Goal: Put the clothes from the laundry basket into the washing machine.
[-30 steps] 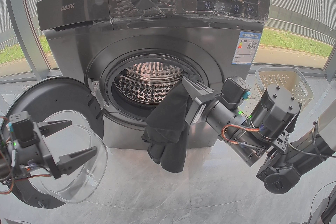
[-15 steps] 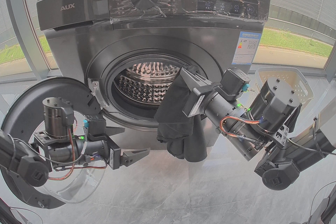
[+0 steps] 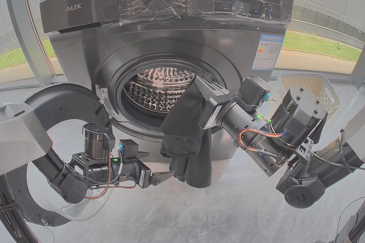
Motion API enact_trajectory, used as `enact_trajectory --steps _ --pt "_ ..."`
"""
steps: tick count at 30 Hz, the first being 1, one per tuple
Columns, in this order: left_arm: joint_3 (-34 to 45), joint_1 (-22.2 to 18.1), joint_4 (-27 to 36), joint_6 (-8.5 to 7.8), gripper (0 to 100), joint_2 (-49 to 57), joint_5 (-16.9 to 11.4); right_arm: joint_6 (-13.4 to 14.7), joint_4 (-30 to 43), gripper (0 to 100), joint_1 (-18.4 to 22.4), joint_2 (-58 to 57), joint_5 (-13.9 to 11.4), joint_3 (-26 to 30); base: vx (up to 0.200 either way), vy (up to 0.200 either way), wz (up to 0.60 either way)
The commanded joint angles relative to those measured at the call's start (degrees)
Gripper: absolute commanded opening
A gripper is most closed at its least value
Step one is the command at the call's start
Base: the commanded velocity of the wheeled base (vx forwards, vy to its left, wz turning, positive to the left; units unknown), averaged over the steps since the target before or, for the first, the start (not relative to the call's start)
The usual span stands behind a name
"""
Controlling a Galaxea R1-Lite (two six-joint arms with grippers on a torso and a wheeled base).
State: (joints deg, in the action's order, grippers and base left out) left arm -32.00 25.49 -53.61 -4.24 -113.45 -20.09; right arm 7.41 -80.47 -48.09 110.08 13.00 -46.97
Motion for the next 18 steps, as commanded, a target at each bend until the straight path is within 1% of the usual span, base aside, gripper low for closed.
enact_trajectory --steps 1,6,7,9,11,18 --pt "-0.4 -0.3 -0.1 0.02 100 -3.4 0.0 0.0 -0.1 0 -0.2 0.0 0.0 0.3 0.000 0.000 0.00" --pt "-1.4 -0.5 -1.4 0.02 100 -5.6 0.0 0.0 -0.1 0 -0.2 0.0 0.1 0.4 0.000 0.000 0.00" --pt "-2.5 -0.6 -3.1 0.02 100 -7.2 0.1 0.0 -0.2 0 -0.2 0.0 0.1 0.6 0.000 0.000 0.00" --pt "-3.1 -0.7 -4.0 0.11 100 -8.3 0.1 0.0 -0.2 0 -0.3 0.0 0.1 0.8 0.000 0.000 0.00" --pt "-3.6 -1.0 -4.3 0.46 100 -9.2 0.4 0.0 -0.3 0 -0.3 0.0 0.1 0.9 0.000 0.000 0.00" --pt "-5.2 -1.3 -5.8 0.55 100 -12.1 0.3 0.0 -0.4 0 -0.5 -0.1 0.1 1.3 0.000 0.000 0.00"
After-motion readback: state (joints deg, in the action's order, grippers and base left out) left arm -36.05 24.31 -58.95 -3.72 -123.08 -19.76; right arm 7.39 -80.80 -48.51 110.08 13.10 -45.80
